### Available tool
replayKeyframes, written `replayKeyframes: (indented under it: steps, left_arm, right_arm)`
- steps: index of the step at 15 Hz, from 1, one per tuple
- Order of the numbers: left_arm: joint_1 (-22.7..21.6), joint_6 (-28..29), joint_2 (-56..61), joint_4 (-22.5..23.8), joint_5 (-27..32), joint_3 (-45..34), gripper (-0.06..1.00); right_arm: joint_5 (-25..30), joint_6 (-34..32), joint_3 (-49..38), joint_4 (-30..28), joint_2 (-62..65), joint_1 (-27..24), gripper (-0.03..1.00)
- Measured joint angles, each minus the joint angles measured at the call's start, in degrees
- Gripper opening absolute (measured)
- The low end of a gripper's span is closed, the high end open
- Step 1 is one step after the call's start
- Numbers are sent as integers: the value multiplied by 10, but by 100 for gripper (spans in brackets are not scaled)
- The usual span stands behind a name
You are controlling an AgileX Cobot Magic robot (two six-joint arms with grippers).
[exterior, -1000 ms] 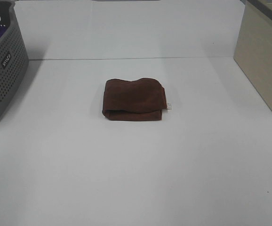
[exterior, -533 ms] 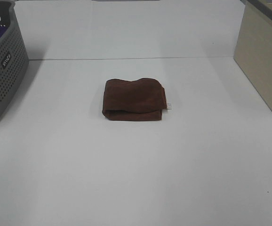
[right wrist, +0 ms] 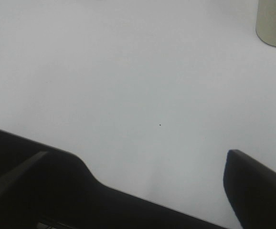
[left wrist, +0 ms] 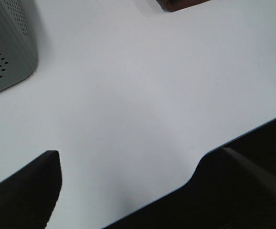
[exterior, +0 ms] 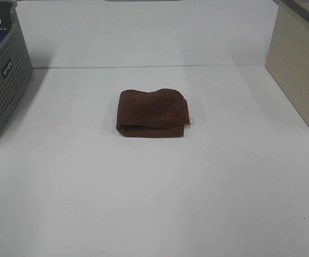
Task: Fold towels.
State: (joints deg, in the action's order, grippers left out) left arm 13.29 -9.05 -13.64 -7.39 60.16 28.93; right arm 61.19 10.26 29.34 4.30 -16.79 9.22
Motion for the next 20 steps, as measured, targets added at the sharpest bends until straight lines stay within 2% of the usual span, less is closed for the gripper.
replayKeyframes:
  steps: [4, 6, 8, 10, 13, 20]
  left_arm:
    - [0, 0, 0, 0, 0, 0, 81]
    - [-3, 0, 4, 0, 0, 0, 81]
    - [-23, 0, 17, 0, 0, 0, 81]
    - [-69, 0, 50, 0, 0, 0, 81]
    - [-117, 0, 115, 0, 0, 0, 81]
    - [-120, 0, 139, 0, 0, 0, 81]
  right_arm:
    - [0, 0, 0, 0, 0, -3, 92]
    - [0, 0, 0, 0, 7, -40, 92]
    - [0, 0, 0, 0, 27, -70, 92]
    - [-1, -1, 0, 0, 66, -96, 92]
    - [-1, -1, 0, 0, 138, -100, 92]
    - [0, -1, 0, 3, 170, -100, 92]
